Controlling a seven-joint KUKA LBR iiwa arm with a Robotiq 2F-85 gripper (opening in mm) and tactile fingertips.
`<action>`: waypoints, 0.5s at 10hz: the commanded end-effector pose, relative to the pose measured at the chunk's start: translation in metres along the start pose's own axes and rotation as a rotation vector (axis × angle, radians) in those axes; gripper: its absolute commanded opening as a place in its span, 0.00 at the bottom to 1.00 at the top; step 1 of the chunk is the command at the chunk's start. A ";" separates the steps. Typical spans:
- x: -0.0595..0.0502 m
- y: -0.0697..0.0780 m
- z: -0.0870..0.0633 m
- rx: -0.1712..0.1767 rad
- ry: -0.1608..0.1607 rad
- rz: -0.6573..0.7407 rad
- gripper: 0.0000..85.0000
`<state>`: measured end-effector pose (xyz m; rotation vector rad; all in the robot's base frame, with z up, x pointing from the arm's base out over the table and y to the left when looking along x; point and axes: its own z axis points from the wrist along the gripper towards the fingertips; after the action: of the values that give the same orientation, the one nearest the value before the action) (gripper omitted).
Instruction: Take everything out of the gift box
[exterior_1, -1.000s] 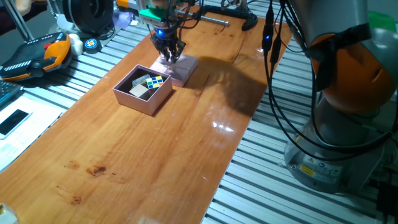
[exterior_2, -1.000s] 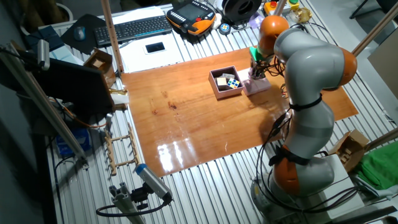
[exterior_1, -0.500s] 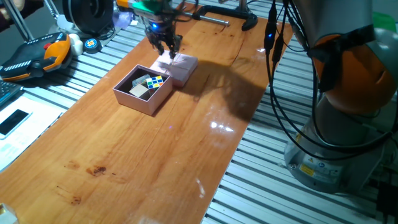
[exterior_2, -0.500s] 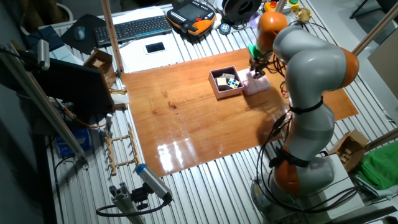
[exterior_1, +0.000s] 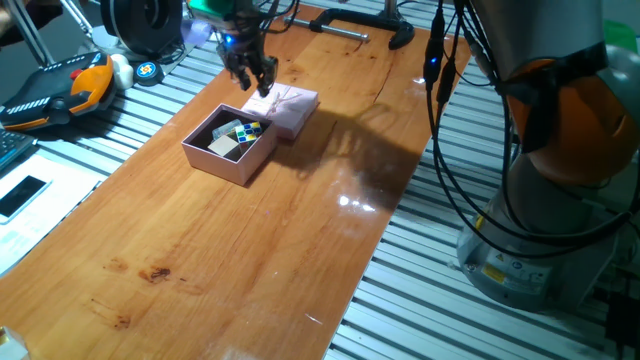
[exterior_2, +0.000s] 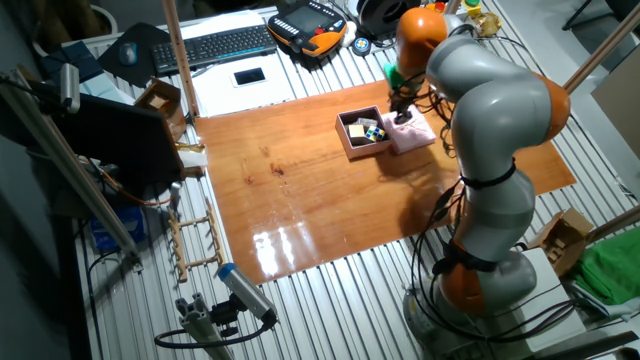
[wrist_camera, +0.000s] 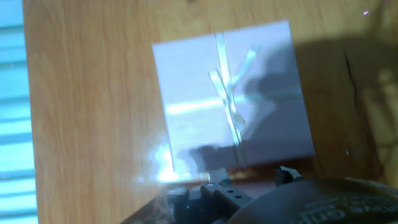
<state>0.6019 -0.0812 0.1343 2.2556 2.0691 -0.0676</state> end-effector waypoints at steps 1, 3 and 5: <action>0.031 -0.005 0.000 -0.004 -0.004 0.000 0.53; 0.045 -0.007 0.004 -0.008 0.001 0.005 0.53; 0.056 -0.003 0.007 -0.008 0.002 0.002 0.53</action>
<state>0.6052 -0.0274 0.1215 2.2542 2.0662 -0.0549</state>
